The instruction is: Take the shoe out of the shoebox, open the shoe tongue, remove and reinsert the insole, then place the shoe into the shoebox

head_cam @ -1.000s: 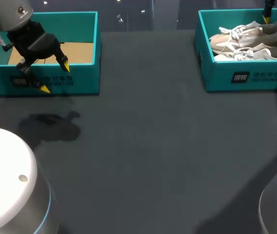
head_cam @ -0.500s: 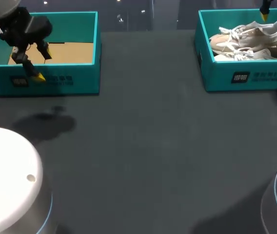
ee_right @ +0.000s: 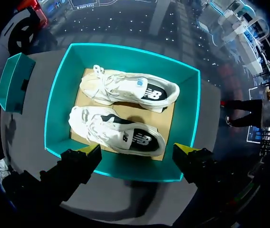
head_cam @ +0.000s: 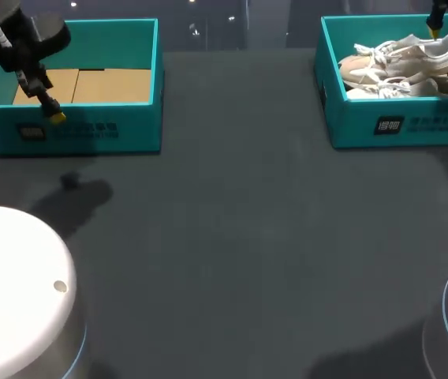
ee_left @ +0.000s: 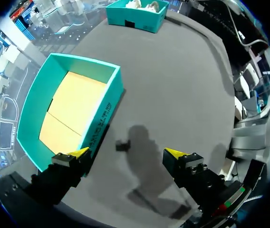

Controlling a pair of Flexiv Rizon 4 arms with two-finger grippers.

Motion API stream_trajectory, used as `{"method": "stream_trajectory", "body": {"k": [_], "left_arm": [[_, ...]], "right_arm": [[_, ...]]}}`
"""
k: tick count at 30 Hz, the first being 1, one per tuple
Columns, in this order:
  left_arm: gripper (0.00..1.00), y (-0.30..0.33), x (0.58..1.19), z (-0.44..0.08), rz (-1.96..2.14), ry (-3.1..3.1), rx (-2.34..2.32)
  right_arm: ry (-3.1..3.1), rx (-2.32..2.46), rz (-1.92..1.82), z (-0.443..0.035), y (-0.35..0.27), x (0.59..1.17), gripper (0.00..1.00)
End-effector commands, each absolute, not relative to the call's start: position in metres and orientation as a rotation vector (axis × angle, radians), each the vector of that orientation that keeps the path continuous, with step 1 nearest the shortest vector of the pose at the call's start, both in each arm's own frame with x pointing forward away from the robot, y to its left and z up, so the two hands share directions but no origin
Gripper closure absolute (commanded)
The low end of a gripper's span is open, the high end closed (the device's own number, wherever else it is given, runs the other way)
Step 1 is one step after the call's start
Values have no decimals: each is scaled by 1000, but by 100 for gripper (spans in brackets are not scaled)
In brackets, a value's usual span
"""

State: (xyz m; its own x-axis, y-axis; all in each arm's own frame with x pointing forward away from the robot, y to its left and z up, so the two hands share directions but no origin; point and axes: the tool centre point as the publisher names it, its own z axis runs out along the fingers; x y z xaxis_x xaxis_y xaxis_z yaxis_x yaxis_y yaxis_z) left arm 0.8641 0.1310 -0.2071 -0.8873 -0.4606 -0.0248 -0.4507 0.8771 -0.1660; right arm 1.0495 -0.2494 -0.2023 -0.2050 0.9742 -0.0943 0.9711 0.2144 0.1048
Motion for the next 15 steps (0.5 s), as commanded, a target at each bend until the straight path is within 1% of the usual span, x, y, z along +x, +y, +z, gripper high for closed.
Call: {"method": "stream_trajectory", "body": {"k": [1, 7, 15], "left_arm": [[0, 131, 864, -205, -27, 2611, -1514], [0, 145, 872, -205, 47, 2389, -1927], [0, 177, 886, -208, 53, 2142, -2332]], "right_arm": [[2314, 1899, 16, -199, -243, 1035, 0], [2308, 1905, 0, -195, -241, 1013, 0], [2354, 1904, 27, -200, -239, 992, 0]]}}
